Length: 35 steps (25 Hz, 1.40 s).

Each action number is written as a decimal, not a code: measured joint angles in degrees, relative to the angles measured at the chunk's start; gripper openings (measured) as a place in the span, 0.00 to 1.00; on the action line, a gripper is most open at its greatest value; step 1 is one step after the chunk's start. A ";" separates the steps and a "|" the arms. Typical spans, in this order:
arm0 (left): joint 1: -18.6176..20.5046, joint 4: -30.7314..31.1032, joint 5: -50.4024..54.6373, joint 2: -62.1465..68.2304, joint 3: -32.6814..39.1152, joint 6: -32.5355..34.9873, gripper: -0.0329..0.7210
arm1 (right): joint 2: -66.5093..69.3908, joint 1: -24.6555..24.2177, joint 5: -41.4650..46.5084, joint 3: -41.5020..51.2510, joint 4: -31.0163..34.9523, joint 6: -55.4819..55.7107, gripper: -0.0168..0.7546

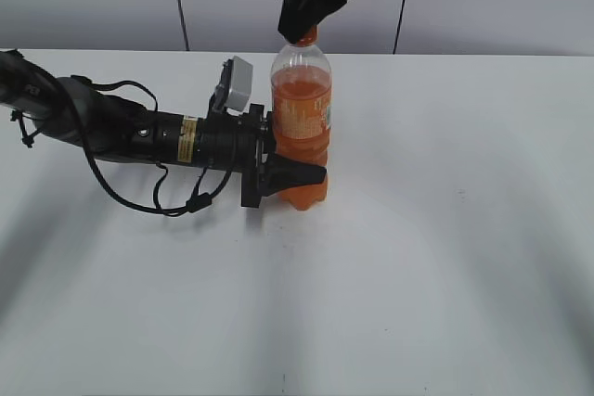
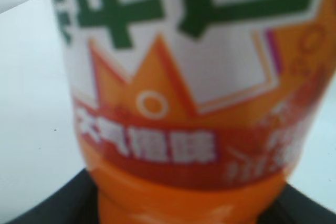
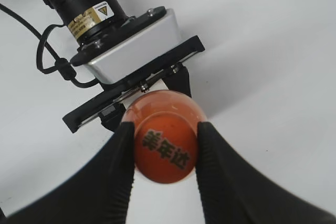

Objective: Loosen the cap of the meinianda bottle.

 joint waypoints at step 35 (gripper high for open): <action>0.00 3.24 0.46 -0.64 -0.13 0.65 0.58 | -1.65 -0.91 -0.34 3.08 1.71 -32.99 0.37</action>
